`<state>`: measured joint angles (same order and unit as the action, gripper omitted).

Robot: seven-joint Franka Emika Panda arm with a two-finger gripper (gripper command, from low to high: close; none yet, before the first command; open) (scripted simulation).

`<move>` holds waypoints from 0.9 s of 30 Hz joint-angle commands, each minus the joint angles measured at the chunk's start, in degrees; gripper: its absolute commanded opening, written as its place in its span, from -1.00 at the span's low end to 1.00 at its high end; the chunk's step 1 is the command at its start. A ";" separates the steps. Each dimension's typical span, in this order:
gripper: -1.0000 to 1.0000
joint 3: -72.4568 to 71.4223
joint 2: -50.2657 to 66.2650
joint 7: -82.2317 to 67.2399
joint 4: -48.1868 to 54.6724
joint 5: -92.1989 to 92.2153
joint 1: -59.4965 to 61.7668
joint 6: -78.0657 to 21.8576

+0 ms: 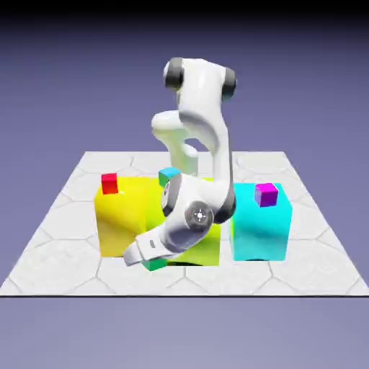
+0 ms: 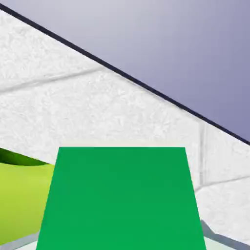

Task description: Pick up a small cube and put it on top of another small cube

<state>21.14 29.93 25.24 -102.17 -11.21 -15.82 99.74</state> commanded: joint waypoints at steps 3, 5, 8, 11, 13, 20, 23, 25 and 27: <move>-1.00 -0.19 -4.95 7.50 -0.63 3.56 2.23 -3.48; -1.00 -0.32 -8.25 12.49 -1.05 6.03 3.72 -5.81; -1.00 0.25 -12.98 19.96 -1.94 10.27 6.73 -9.54; -1.00 3.77 -16.90 27.44 -3.86 16.65 12.78 -14.14; -1.00 6.11 -19.51 32.42 -5.14 20.90 16.80 -17.21; -1.00 15.48 -26.03 46.37 -9.68 34.83 30.97 -26.64; -1.00 14.84 -27.10 46.30 -13.83 34.84 30.39 -23.13; -1.00 14.20 -28.17 46.23 -17.98 34.85 29.82 -19.61; -1.00 13.75 -28.92 46.18 -20.89 34.86 29.42 -17.15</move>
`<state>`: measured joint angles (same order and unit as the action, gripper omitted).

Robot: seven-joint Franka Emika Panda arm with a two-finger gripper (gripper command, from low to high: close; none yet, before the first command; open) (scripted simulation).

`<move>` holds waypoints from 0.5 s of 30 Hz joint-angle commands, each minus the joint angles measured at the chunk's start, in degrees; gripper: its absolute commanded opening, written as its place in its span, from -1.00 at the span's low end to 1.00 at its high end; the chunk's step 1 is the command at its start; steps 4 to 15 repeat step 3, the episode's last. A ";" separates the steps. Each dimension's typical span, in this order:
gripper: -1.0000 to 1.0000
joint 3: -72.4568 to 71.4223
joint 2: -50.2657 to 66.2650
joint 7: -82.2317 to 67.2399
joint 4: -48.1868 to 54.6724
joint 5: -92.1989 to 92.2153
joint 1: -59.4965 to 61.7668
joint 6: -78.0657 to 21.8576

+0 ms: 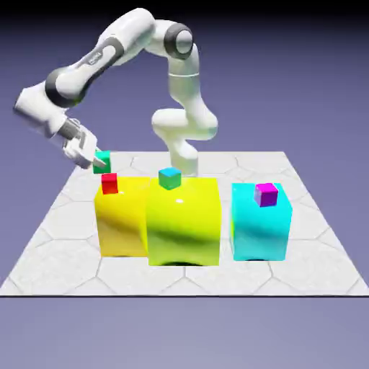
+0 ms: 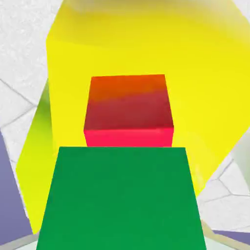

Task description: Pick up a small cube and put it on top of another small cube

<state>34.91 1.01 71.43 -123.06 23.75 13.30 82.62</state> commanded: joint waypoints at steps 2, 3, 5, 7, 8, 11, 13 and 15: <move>1.00 -0.02 0.00 -0.01 0.00 -0.10 0.30 -0.03; 1.00 0.30 0.53 0.02 2.07 -0.10 0.59 -1.78; 1.00 0.30 0.53 0.02 2.07 -0.10 0.59 -1.78; 1.00 0.30 0.53 0.02 2.07 -0.10 0.59 -1.78; 1.00 0.30 0.53 0.02 2.07 -0.10 0.59 -1.78; 1.00 0.30 0.53 0.02 2.07 -0.10 0.59 -1.78; 1.00 0.30 0.53 0.02 2.07 -0.10 0.59 -1.78; 1.00 0.30 0.53 0.02 2.07 -0.10 0.59 -1.78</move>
